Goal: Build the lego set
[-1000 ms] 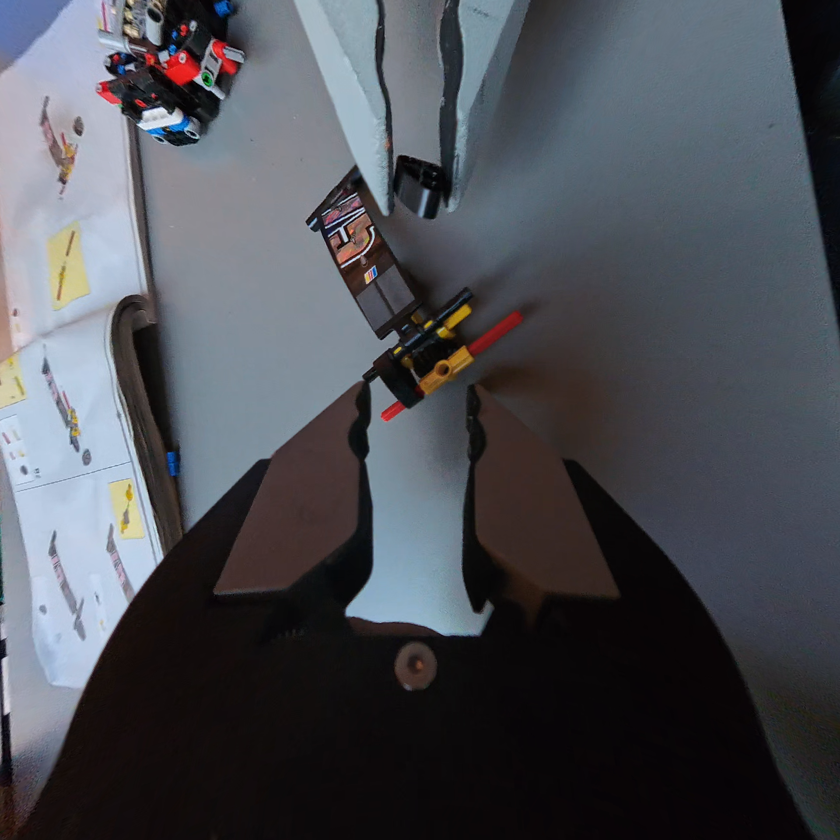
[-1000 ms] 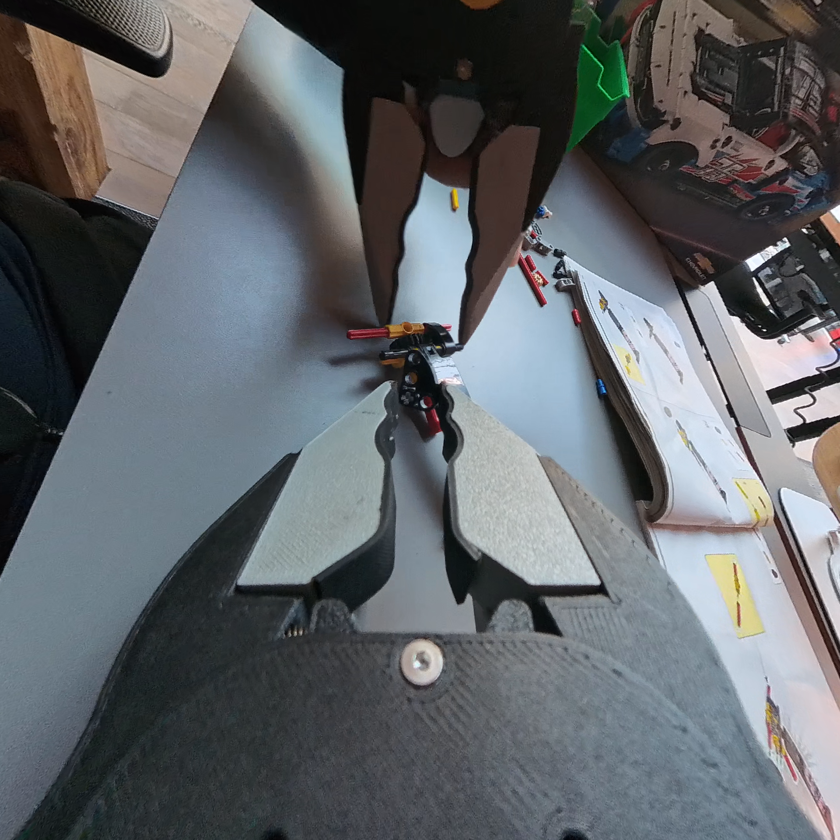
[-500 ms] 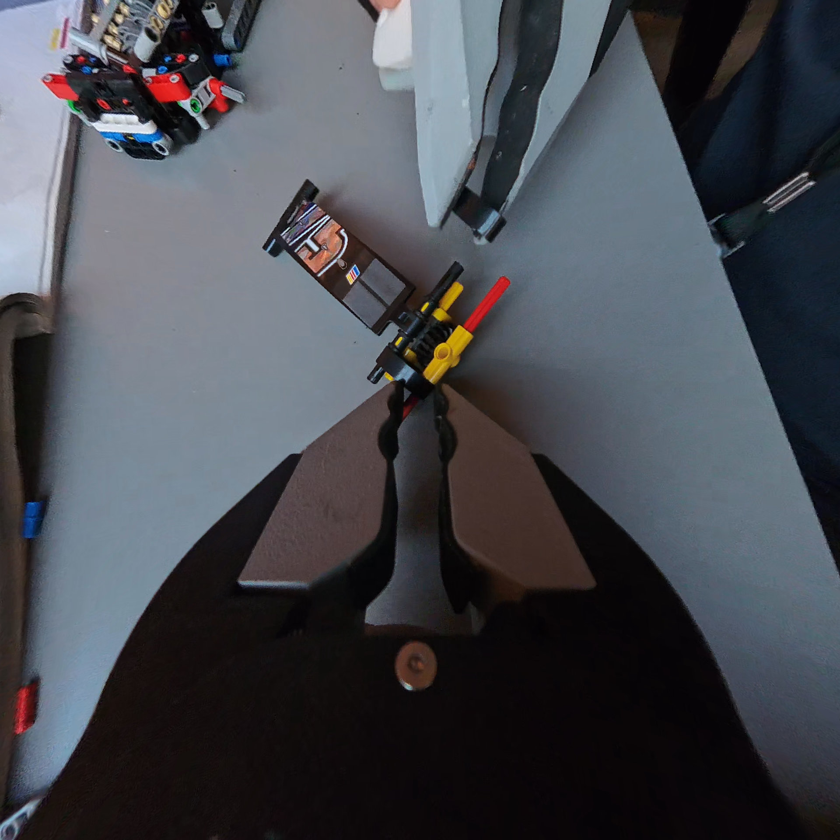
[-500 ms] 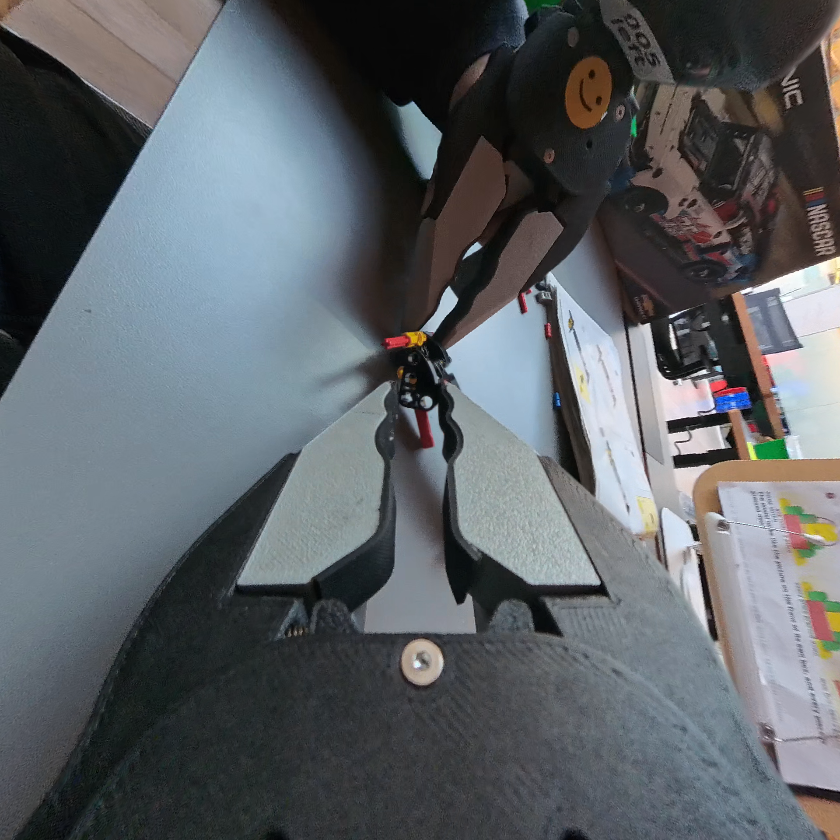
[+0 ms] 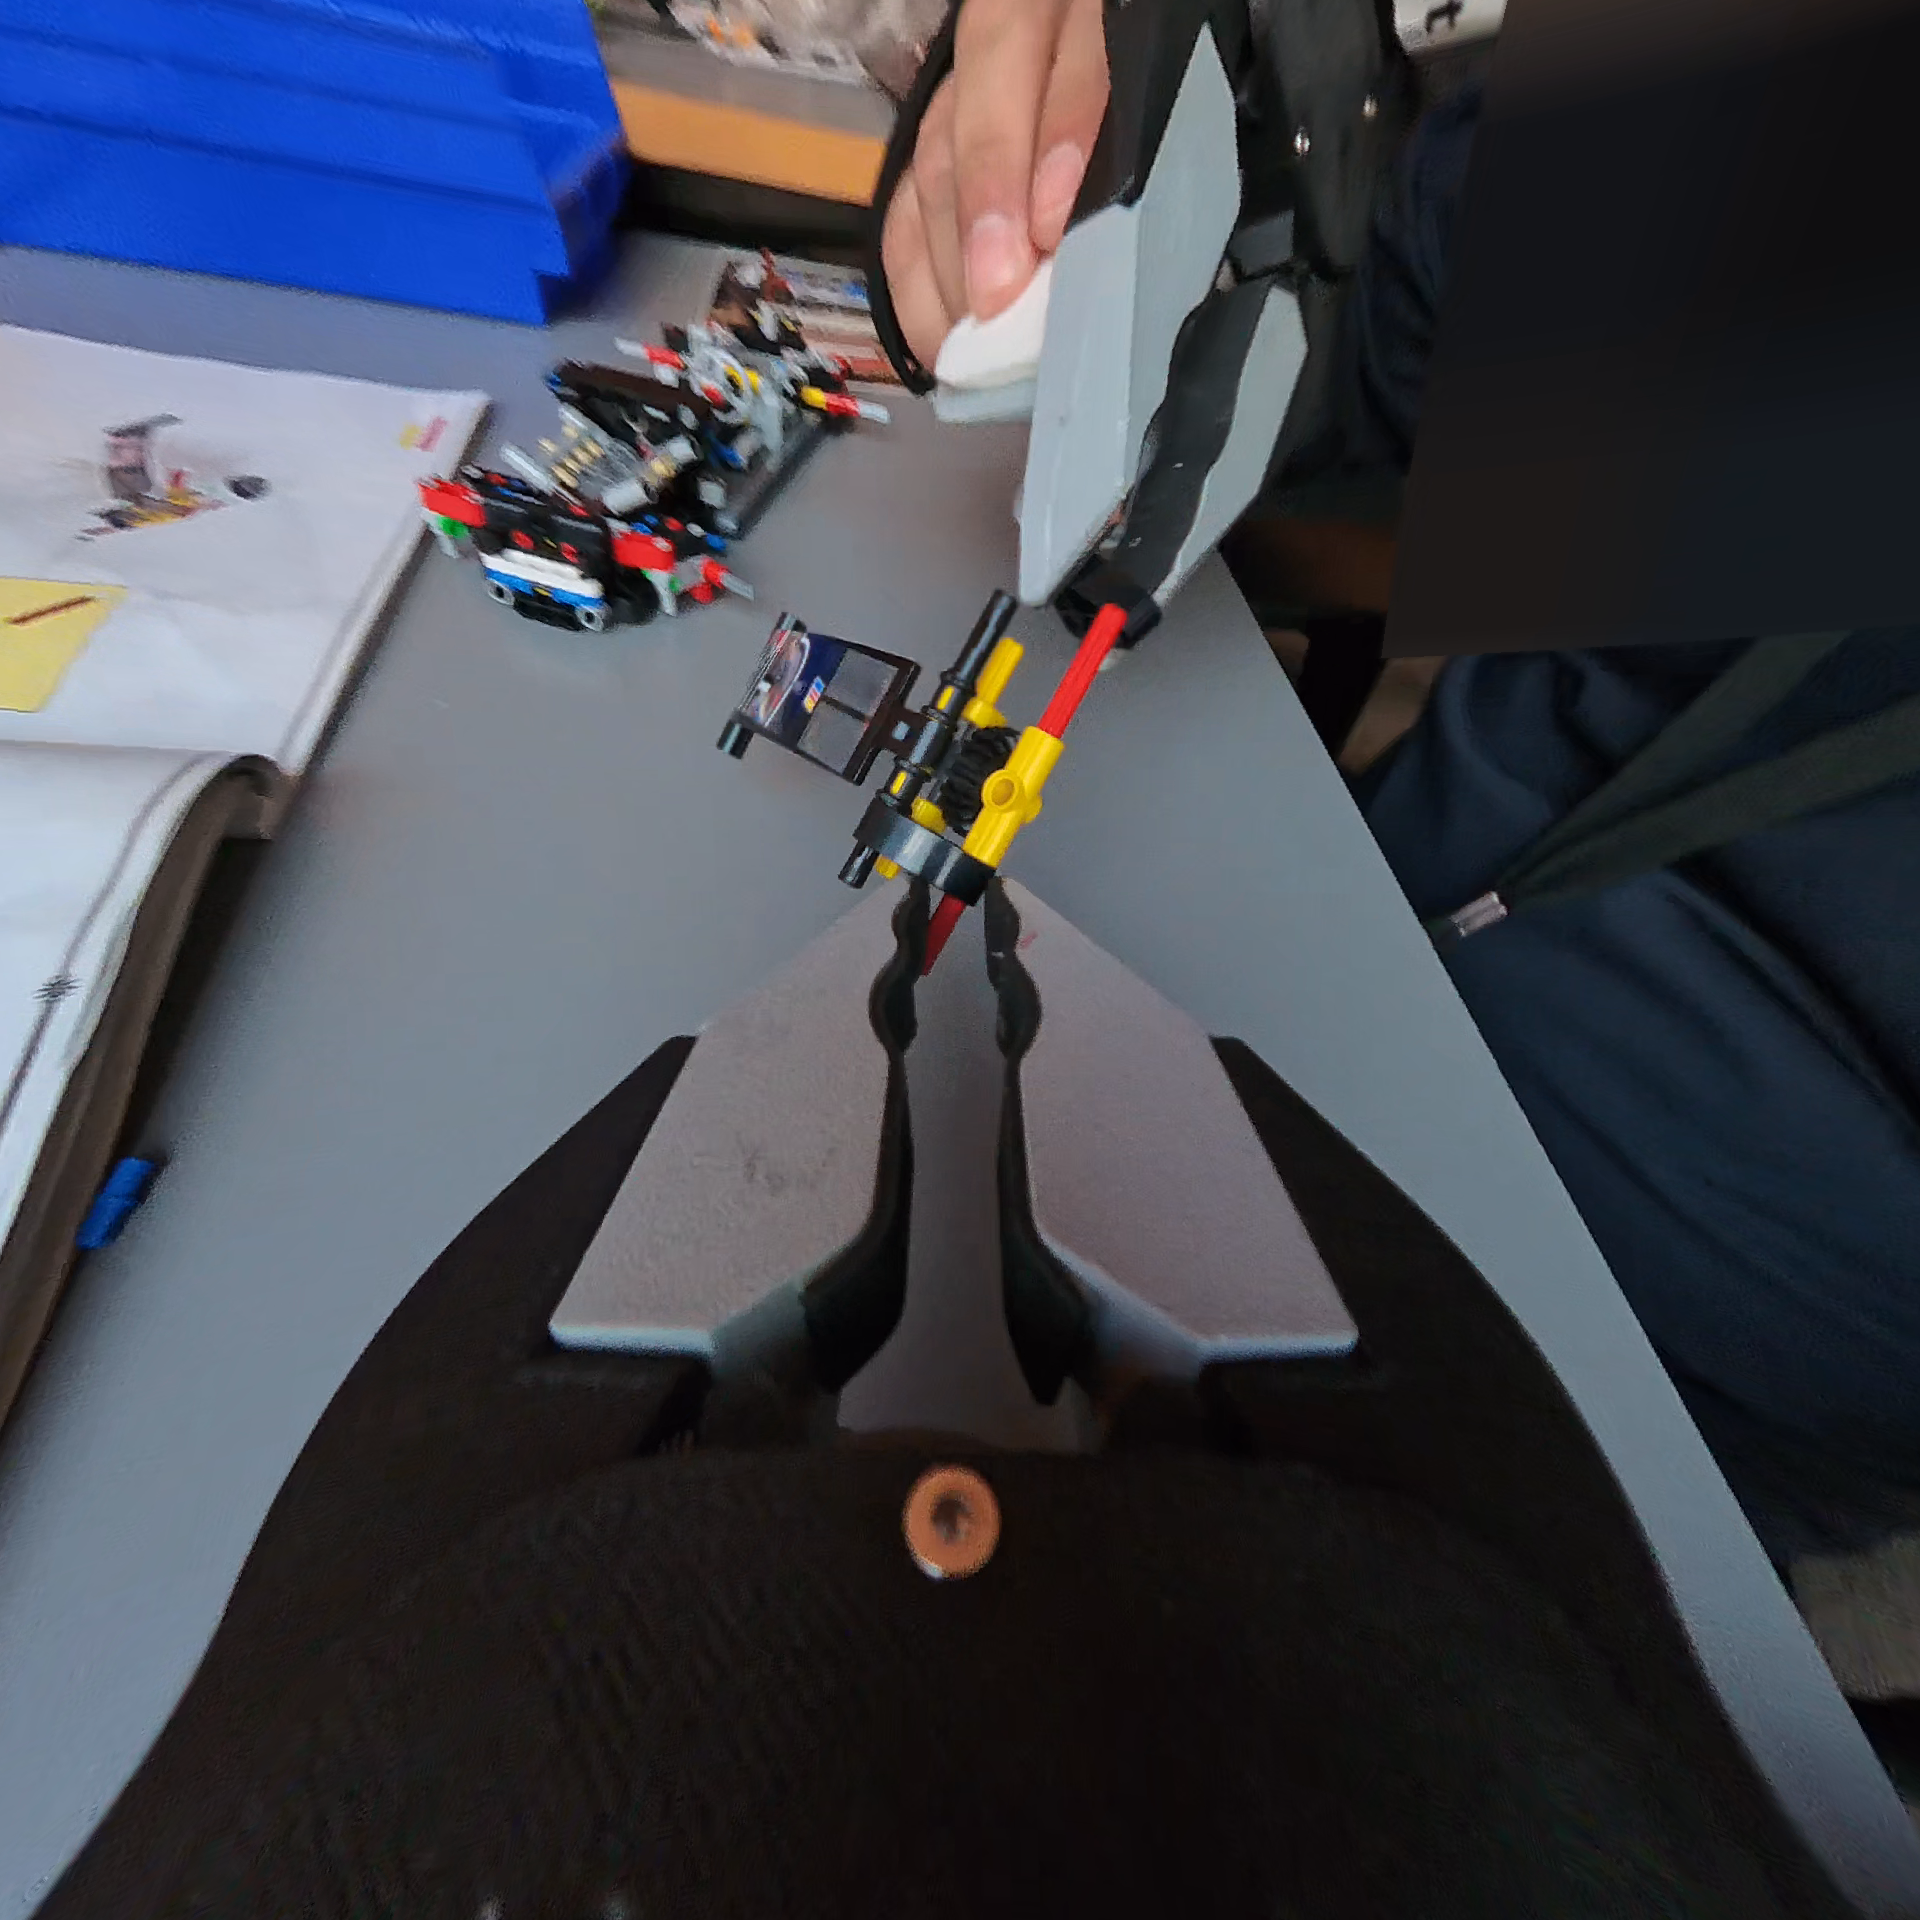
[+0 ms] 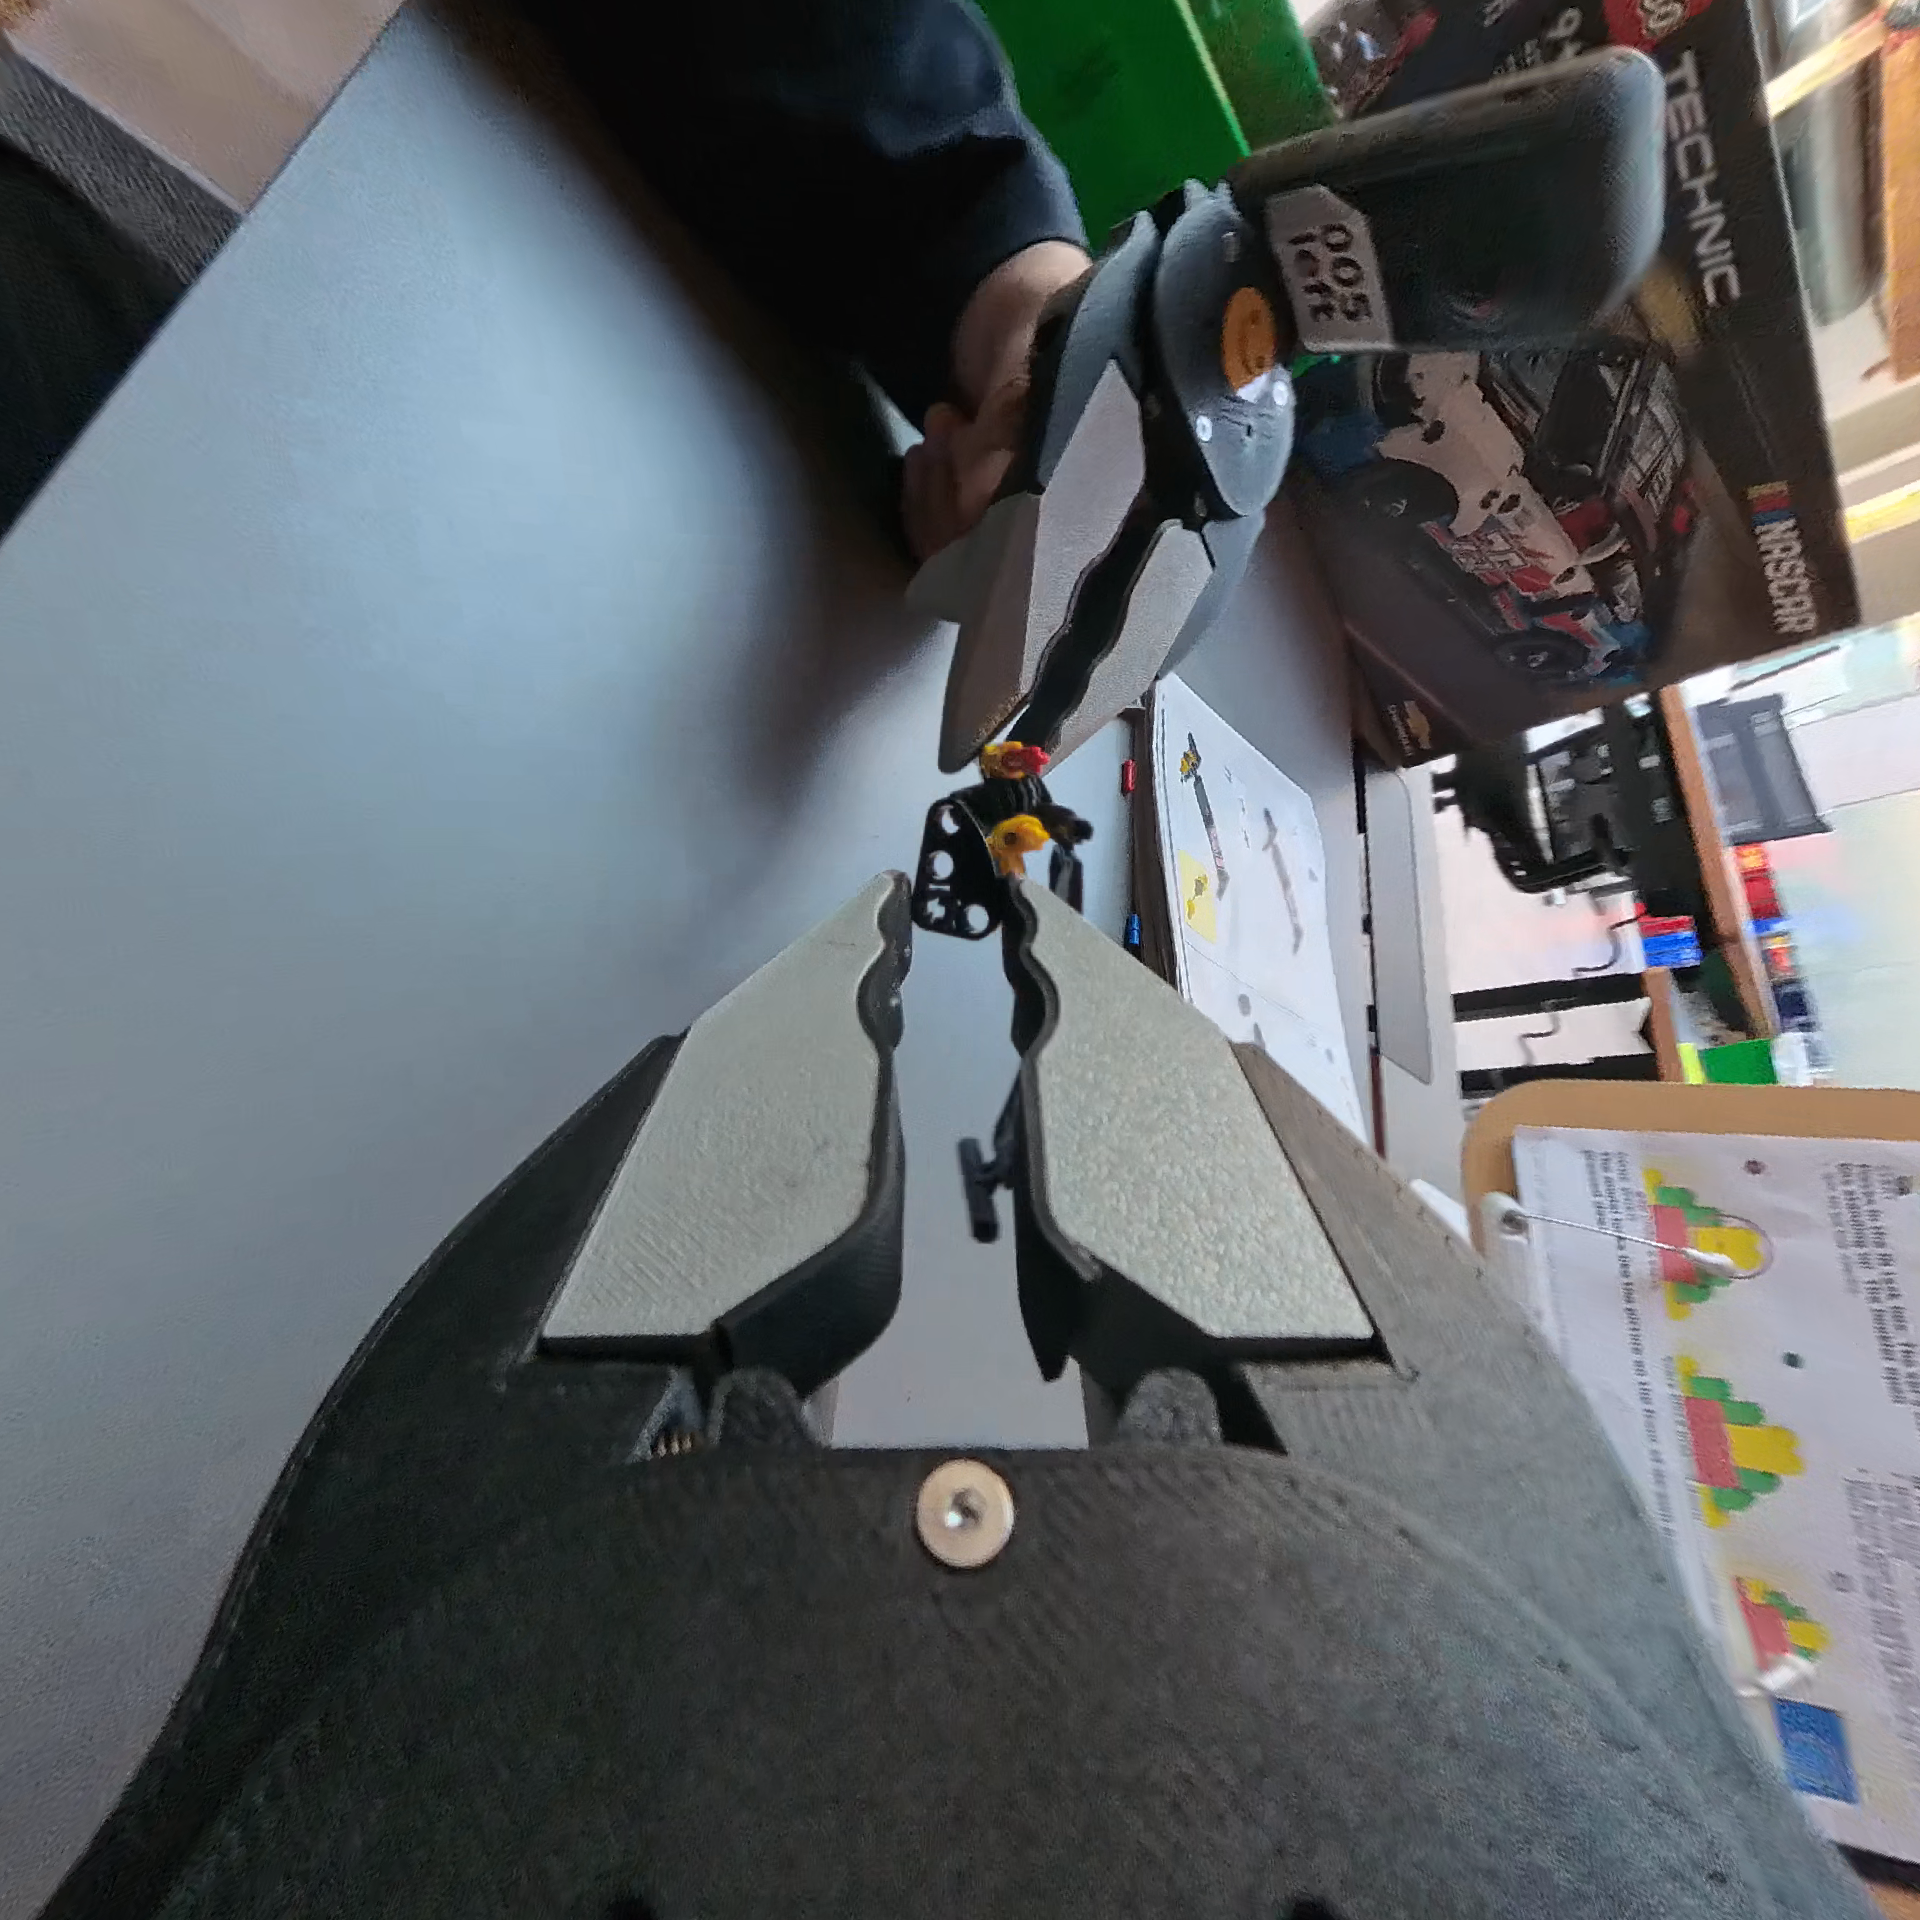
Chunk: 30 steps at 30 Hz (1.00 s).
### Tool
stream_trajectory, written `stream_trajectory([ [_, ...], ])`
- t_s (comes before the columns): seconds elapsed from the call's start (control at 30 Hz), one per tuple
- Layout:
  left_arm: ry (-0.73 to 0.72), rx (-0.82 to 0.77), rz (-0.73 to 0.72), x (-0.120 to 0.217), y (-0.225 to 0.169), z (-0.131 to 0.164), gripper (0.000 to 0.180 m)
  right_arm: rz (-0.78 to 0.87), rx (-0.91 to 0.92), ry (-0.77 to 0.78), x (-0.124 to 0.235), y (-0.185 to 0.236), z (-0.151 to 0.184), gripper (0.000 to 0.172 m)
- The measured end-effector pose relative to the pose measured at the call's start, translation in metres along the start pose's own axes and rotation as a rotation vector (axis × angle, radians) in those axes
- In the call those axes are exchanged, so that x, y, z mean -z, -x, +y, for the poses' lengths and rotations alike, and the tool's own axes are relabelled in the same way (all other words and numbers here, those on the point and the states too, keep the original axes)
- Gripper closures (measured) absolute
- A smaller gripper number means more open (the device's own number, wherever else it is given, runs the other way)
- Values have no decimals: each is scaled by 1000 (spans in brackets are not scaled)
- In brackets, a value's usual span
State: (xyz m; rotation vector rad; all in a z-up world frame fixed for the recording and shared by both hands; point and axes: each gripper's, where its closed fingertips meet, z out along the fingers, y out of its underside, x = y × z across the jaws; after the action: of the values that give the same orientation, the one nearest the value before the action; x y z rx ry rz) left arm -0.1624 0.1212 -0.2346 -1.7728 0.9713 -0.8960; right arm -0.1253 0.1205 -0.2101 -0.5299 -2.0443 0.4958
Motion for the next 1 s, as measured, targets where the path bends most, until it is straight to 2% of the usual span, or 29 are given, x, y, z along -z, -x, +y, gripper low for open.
stream_trajectory([
  [0.07,-63,21,-20,5,4,-8,173,-6,-62,-15,0,-12,1,157],
  [0.13,-110,49,18,7,-1,-14,173,18,-99,-25,-1,-24,6,157],
  [0.23,-106,56,42,4,-7,-14,173,48,-111,-57,4,-35,5,157],
  [0.37,-99,110,73,-3,-10,-14,173,-58,-103,-87,11,-25,-4,158],
  [0.5,-49,307,206,-13,-20,-7,173,-95,-55,-46,10,-23,-2,157],
  [0.63,-129,540,358,-7,-24,-17,173,-196,-62,-60,12,-21,-8,158],
  [0.83,-182,595,394,0,-21,-23,174,-301,-140,-81,6,-41,-9,157],
  [1.0,-215,609,415,4,-20,-27,174,-456,-175,-113,5,-44,-16,157],
])
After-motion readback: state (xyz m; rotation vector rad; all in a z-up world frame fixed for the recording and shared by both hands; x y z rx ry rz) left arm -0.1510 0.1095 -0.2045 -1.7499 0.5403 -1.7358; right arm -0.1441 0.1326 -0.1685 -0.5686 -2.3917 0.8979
